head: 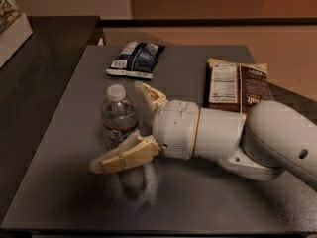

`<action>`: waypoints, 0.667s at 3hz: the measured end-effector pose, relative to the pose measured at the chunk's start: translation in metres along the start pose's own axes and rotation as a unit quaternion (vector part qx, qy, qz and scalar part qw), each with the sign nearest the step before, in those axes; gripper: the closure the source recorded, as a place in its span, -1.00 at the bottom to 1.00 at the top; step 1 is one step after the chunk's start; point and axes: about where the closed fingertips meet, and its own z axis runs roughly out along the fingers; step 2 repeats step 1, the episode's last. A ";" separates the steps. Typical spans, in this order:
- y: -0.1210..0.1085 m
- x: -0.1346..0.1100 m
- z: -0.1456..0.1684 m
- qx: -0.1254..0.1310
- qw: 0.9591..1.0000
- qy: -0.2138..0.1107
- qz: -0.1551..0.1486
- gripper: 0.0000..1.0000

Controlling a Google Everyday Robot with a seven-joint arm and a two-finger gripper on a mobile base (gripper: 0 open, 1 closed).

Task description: Place water bottle upright

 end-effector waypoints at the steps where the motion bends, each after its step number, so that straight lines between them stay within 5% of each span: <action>1: 0.000 0.000 0.000 0.000 1.000 0.000 0.000 -1.00; 2: 0.000 0.000 0.000 0.000 1.000 0.000 0.000 -1.00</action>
Offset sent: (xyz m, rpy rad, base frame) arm 0.0000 0.0000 0.0000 0.0000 0.0000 0.0000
